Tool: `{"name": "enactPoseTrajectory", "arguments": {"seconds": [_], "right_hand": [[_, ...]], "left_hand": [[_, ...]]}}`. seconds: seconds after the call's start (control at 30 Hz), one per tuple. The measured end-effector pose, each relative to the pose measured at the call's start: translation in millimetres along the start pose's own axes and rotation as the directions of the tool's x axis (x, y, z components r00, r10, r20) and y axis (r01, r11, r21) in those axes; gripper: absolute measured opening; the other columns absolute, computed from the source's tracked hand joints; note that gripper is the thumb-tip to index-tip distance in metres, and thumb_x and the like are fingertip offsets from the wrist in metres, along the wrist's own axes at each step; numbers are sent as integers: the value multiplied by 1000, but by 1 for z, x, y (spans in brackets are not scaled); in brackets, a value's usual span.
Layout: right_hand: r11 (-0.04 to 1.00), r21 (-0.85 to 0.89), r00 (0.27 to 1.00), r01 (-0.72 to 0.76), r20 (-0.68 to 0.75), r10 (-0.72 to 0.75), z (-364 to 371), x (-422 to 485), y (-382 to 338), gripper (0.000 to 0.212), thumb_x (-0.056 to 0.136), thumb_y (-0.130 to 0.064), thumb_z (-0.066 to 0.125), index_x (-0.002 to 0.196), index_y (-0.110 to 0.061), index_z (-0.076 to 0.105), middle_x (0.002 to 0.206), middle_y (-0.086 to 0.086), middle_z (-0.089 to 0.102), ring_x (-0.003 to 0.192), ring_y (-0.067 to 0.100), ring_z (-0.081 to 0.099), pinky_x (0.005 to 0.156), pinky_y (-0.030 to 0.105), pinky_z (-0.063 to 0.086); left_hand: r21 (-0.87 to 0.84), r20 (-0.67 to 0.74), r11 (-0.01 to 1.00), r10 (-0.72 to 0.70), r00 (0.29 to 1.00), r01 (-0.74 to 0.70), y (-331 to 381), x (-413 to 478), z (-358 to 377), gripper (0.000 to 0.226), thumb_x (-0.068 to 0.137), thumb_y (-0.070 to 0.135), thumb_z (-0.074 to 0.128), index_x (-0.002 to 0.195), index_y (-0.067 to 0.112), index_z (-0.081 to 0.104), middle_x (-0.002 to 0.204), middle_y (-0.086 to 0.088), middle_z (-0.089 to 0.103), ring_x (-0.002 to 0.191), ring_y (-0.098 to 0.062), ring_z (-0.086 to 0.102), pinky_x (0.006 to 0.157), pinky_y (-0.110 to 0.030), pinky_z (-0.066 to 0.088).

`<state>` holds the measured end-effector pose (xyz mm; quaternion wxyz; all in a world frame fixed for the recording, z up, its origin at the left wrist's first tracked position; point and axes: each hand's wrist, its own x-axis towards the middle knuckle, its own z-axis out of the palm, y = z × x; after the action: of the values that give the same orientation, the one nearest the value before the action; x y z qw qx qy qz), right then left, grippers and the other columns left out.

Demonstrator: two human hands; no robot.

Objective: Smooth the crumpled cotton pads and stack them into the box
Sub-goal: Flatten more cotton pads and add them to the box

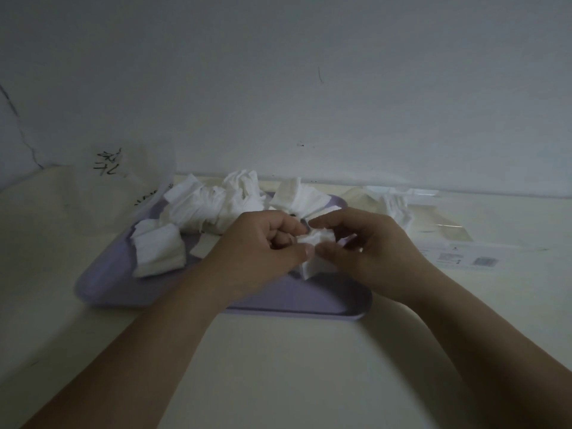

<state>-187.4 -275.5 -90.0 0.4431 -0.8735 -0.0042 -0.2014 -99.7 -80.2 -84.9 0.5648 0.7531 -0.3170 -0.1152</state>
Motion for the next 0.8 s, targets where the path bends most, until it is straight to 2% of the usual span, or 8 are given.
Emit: {"name": "enactPoseTrajectory", "arguments": {"seconds": [0.07,0.13,0.27,0.37,0.5,0.6,0.7,0.8], "right_hand": [[996,-84,1000,9,26,-7,1,-1,1,39,87,-12,80,116,-39,77,99,-17,74,83,2,69,78,18,52],[993,-114,999,17,51,-12,2,-1,3,42,87,-14,79,119,-41,76,104,-15,74,88,4,72,82,24,56],[996,-79,999,40,-17,-42,-1,-2,3,35,89,-12,77,115,-36,79,89,-22,75,77,1,72,73,22,52],[991,-120,997,61,-42,-67,-5,-4,0,34,93,-11,73,107,-42,78,81,-14,78,72,5,72,67,24,53],[986,-168,1000,21,-19,-25,-9,-4,0,23,95,-15,71,105,-32,83,76,-7,79,67,-1,64,65,20,50],[985,-169,999,12,-36,-18,-6,-5,-2,19,94,-14,72,100,-27,85,73,-3,79,64,0,66,64,22,51],[996,-52,991,-72,-120,66,-3,-2,-6,26,90,-19,80,115,-24,79,85,-10,80,73,-3,71,70,12,50],[937,279,974,-213,-14,226,-4,3,-9,60,78,-25,88,134,-19,66,102,-4,80,94,4,75,85,25,56]], "left_hand": [[22,32,999,-27,999,27,-1,-1,1,19,85,5,81,99,15,73,67,-9,49,55,-14,46,49,-18,46],[42,56,998,-46,997,44,1,-2,2,20,86,7,81,99,18,70,66,-11,46,52,-15,46,47,-19,47],[86,47,995,-48,998,44,1,-3,7,13,93,14,75,91,26,69,66,-22,59,46,-16,60,44,-19,46],[128,17,990,-62,998,60,-2,-1,9,3,95,16,72,93,17,69,69,-14,70,47,-19,68,43,-21,45],[105,17,990,-97,995,95,1,-2,10,4,95,16,72,96,14,69,71,-12,73,49,-18,69,40,-20,44],[92,32,993,-74,997,71,-1,-3,12,6,95,17,73,99,19,69,64,-6,70,48,-17,66,46,-28,53],[104,55,993,-66,996,60,-1,0,12,5,98,18,68,96,17,72,68,-9,73,46,-15,63,48,-29,53],[27,16,991,-129,991,129,4,1,9,12,100,21,65,89,20,71,66,-5,72,47,-15,59,42,-21,39]]}}
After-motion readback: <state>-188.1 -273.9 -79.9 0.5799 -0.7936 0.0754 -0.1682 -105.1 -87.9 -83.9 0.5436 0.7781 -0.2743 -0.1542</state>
